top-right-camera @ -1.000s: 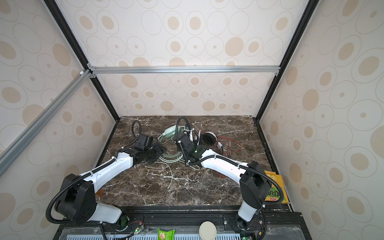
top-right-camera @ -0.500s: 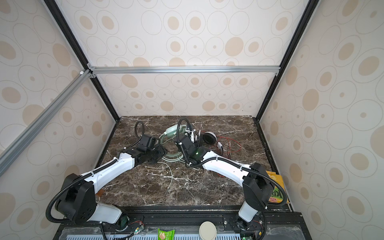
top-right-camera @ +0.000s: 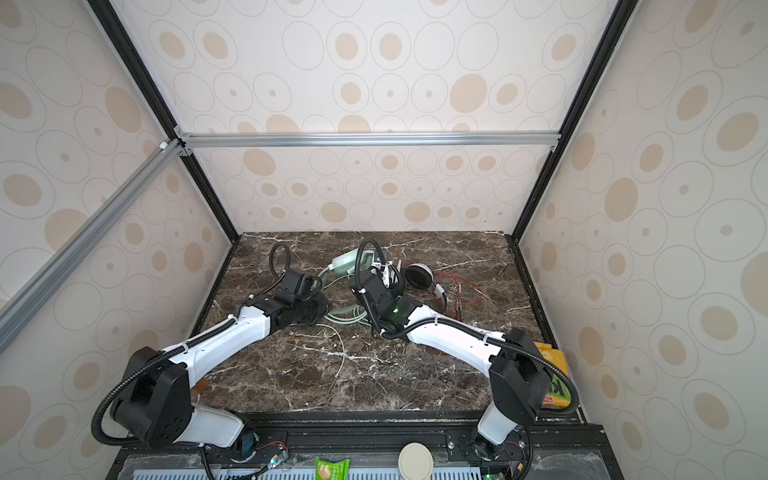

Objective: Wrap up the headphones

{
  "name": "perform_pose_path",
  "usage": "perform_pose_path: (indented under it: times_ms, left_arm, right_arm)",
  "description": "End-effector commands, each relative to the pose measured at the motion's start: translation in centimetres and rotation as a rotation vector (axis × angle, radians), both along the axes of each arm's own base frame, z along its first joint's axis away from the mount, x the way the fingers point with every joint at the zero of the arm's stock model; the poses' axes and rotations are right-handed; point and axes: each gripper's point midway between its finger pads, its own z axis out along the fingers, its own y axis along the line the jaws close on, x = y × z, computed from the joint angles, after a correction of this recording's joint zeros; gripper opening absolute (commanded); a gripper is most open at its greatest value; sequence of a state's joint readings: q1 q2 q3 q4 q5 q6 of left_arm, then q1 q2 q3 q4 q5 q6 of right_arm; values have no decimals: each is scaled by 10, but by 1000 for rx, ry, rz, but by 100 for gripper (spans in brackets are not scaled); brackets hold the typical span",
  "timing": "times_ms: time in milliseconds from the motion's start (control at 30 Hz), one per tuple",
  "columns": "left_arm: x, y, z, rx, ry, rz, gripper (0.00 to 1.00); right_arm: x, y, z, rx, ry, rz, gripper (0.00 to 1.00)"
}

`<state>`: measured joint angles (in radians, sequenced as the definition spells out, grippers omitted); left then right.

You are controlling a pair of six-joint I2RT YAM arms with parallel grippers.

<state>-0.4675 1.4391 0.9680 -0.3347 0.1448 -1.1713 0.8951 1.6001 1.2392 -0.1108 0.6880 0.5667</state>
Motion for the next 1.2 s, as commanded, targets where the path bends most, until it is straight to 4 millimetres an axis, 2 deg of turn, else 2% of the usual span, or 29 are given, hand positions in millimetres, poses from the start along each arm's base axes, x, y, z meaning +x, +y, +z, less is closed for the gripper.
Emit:
perform_pose_path:
  times_ms: [0, 33, 67, 133, 200, 300, 400, 467, 533, 600, 700, 767, 967, 1167]
  left_arm:
    - [7, -11, 14, -43, -48, -14, 8]
    - [8, -13, 16, -56, -56, -22, 0]
    - [7, -14, 17, -65, -59, -26, 0]
    - [9, -13, 19, -60, -73, -30, 0]
    - [11, -9, 25, -45, -97, -34, 0]
    - [15, 6, 38, -10, -152, -38, 0]
    - [19, 29, 47, 13, -187, -36, 0]
    - [19, 47, 51, 29, -198, -31, 0]
    - [17, 66, 57, 52, -216, -26, 0]
    - [14, 81, 63, 81, -231, -30, 0]
    - [6, 93, 79, 111, -256, -62, 0]
    - [1, 97, 93, 117, -274, -81, 0]
    - [-19, 93, 158, 17, -331, -61, 0]
    - [-23, 90, 218, -74, -444, -16, 0]
  right_arm:
    - [0, -3, 42, 129, -100, -38, 25]
    - [0, -4, 41, 133, -99, -41, 26]
    - [-1, -3, 42, 133, -100, -33, 29]
    - [-4, 5, 45, 100, -99, 45, 52]
    - [-10, 14, 47, 56, -75, 158, 67]
    - [-24, 22, 50, 49, -32, 355, 75]
    - [-44, 14, 59, 127, 4, 546, 75]
    - [-56, -2, 68, 176, 18, 617, 75]
    - [-63, -26, 73, 223, 48, 633, 76]
    - [-63, -48, 71, 279, 108, 625, 76]
    - [-57, -71, 52, 374, 226, 616, 76]
    - [-53, -73, 37, 440, 300, 632, 76]
    - [-43, -53, 0, 554, 397, 681, 75]
    - [-38, -34, -22, 411, 442, 694, 75]
